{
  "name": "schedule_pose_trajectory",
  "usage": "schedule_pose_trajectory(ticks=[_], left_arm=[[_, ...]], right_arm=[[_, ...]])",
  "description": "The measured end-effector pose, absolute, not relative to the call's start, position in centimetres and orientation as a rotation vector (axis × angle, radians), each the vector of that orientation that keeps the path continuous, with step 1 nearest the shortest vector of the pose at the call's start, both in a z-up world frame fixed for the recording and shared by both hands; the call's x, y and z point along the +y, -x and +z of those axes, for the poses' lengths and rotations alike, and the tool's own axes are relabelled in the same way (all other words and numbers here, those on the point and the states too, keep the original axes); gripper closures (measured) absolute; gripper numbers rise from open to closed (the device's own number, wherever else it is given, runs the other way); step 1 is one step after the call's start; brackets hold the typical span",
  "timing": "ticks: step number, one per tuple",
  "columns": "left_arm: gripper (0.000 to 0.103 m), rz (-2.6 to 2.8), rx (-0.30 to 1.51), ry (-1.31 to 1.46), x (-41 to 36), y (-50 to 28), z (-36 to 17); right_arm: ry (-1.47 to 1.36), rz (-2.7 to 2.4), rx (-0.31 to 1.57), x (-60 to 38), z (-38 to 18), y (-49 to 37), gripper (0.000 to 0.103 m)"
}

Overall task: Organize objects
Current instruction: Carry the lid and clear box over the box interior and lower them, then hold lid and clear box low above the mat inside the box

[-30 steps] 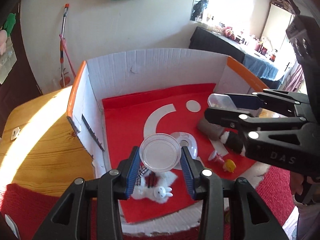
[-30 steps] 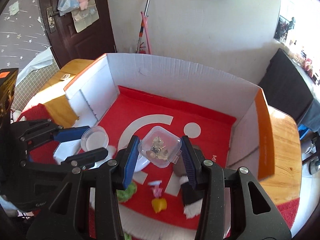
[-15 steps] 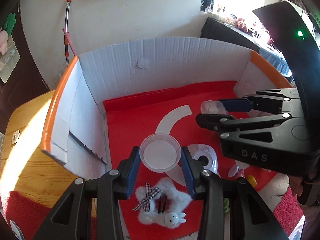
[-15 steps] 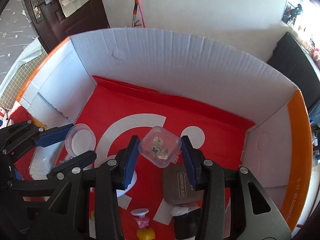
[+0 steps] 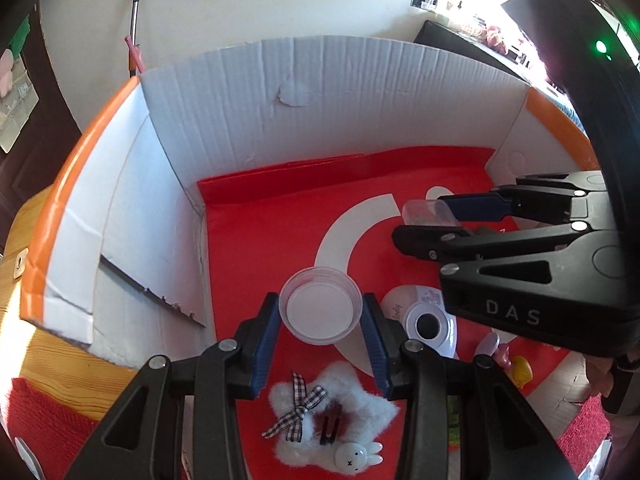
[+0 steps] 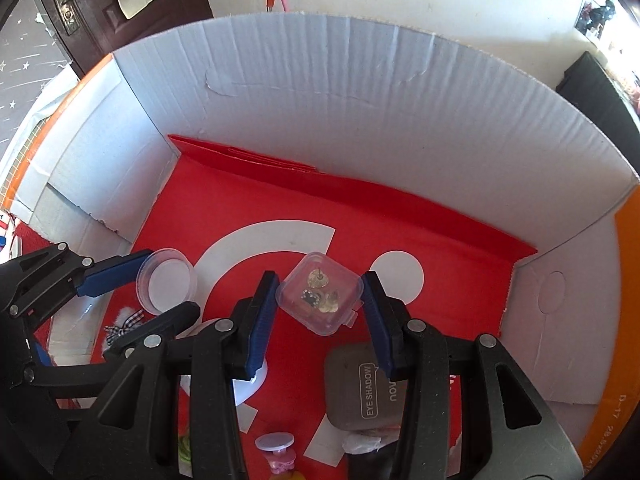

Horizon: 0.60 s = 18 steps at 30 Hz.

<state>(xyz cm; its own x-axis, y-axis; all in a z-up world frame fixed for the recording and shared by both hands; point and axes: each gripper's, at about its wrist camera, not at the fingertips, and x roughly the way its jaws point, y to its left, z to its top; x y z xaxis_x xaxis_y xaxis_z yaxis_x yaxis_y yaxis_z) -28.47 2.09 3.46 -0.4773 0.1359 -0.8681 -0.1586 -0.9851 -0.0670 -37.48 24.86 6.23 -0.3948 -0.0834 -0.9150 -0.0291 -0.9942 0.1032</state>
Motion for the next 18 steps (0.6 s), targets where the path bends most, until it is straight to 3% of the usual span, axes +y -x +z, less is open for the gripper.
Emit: schedule_pose_trajectory(ticks=[18], left_arm=[[0.059, 2.542, 0.028, 1.524, 0.9, 28.4, 2.6]], right_arm=[[-1.746, -2.586, -0.08, 24.7, 6.2, 36.6, 0.062]])
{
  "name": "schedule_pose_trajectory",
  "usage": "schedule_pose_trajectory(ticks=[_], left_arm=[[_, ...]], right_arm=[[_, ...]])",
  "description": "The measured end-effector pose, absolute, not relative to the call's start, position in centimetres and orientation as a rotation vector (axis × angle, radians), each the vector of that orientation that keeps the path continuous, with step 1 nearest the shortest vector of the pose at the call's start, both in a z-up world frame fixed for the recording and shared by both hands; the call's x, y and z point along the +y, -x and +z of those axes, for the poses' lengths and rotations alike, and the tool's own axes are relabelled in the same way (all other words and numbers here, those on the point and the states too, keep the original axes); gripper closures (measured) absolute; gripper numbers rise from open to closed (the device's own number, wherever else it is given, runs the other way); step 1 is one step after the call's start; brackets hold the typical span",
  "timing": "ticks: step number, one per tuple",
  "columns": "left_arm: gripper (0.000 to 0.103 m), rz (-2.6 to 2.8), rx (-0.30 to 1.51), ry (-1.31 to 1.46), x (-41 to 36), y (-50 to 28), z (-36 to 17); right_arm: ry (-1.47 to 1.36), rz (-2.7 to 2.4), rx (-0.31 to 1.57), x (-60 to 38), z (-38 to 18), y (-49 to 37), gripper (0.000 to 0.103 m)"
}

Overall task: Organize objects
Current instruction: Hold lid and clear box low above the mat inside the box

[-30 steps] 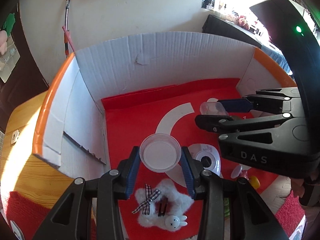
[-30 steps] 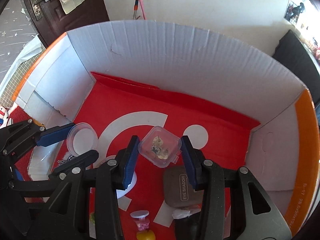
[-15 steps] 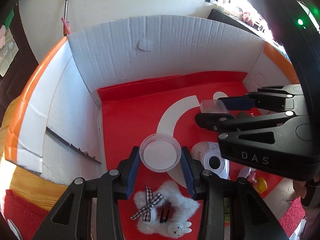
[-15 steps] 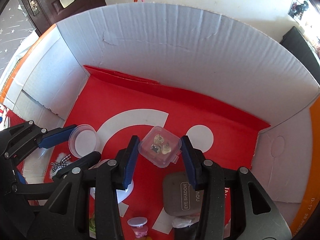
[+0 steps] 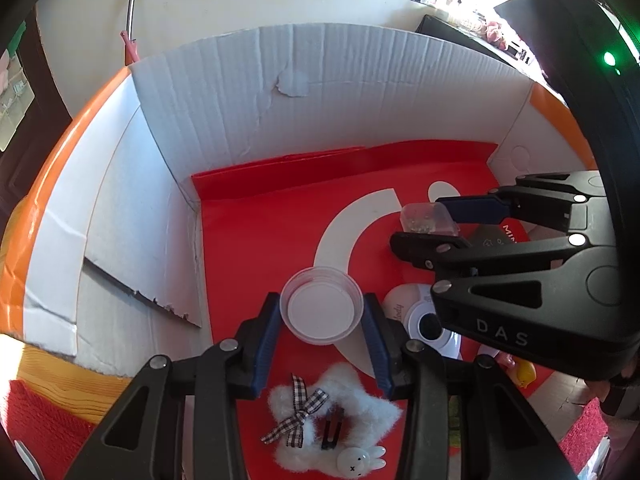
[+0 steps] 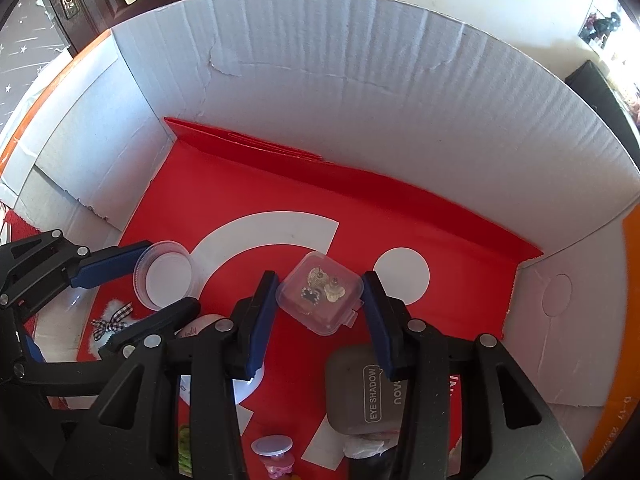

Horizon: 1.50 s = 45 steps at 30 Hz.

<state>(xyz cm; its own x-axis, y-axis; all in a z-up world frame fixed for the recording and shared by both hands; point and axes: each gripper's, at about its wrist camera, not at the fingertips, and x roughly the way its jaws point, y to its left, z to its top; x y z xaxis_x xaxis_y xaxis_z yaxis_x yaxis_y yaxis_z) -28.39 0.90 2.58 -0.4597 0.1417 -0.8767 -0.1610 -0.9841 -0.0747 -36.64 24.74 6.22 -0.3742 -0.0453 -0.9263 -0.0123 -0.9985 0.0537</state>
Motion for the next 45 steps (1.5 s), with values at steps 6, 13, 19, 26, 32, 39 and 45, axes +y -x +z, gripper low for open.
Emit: schedule_pose_trajectory(ticks=[6, 13, 19, 26, 32, 39, 45], left_arm=[[0.059, 2.542, 0.028, 1.524, 0.9, 28.2, 2.5], [0.059, 2.543, 0.027, 1.523, 1.0, 28.4, 2.5], [0.059, 2.54, 0.025, 1.523, 0.9, 28.2, 2.3], [0.059, 2.54, 0.024, 1.523, 0.6, 28.2, 2.3], [0.059, 2.538, 0.025, 1.521, 0.3, 28.1, 2.2], [0.059, 2.522, 0.015, 1.527, 0.5, 28.1, 2.8], [0.06, 2.516, 0.032, 1.533, 0.7, 28.7, 3.1]], right_arm=[[-1.75, -2.589, -0.07, 24.9, 6.4, 36.1, 0.062], [-1.751, -2.59, -0.067, 24.7, 6.5, 35.9, 0.062], [-1.753, -2.591, -0.066, 24.7, 6.6, 35.7, 0.062], [-1.754, -2.591, -0.07, 24.6, 6.6, 35.5, 0.062], [-1.754, -2.59, -0.07, 24.5, 6.6, 35.7, 0.061], [-1.752, -2.592, -0.084, 24.7, 6.8, 35.3, 0.06], [-1.75, -2.591, -0.09, 24.7, 6.9, 34.8, 0.059]])
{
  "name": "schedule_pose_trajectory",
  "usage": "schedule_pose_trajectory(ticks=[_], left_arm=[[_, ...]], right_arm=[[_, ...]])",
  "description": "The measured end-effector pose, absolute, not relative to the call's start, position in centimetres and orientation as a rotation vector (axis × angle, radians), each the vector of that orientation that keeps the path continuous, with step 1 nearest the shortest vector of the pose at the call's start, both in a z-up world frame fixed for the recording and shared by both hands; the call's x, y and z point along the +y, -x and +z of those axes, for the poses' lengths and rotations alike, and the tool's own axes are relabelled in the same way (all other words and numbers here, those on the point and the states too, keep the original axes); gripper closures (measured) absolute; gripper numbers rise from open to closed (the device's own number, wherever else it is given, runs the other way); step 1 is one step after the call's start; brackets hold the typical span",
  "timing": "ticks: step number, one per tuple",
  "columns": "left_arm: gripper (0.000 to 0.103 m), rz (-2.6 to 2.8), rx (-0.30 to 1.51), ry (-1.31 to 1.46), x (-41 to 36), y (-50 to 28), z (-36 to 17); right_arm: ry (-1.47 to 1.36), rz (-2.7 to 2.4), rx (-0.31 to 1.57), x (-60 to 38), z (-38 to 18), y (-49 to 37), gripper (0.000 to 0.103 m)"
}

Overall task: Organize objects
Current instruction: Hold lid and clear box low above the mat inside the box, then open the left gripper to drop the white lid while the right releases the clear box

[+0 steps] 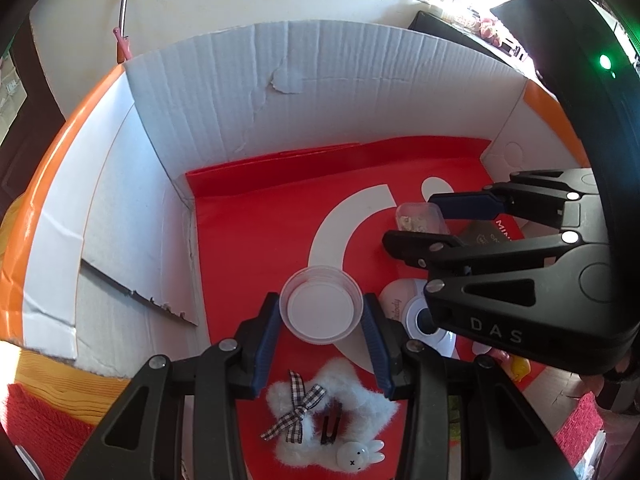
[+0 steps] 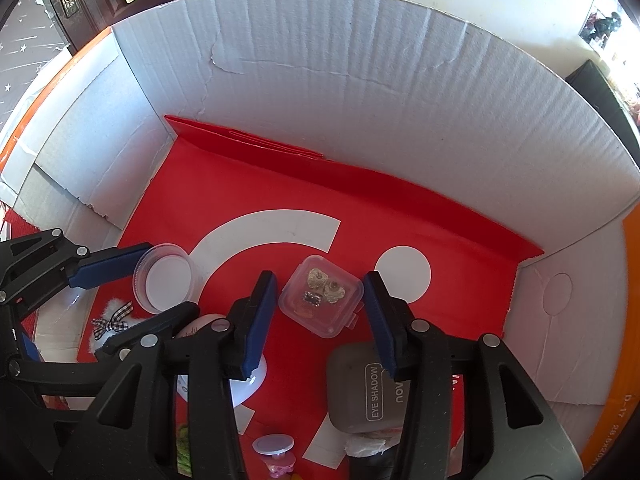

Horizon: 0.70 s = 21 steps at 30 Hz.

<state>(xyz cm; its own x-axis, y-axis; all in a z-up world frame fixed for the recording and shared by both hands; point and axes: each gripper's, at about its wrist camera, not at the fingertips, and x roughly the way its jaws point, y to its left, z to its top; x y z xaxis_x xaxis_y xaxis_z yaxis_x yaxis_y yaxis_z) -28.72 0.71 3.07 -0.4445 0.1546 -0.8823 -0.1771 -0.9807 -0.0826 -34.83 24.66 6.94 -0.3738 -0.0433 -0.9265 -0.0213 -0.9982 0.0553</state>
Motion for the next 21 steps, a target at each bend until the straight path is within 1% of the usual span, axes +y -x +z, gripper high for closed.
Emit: schedule_pose_trajectory(ticks=[21], left_arm=[[0.06, 2.514, 0.02, 1.534, 1.9, 28.8, 4.1]], right_arm=[[-1.743, -2.604, -0.128, 25.4, 7.4, 33.6, 0.058]])
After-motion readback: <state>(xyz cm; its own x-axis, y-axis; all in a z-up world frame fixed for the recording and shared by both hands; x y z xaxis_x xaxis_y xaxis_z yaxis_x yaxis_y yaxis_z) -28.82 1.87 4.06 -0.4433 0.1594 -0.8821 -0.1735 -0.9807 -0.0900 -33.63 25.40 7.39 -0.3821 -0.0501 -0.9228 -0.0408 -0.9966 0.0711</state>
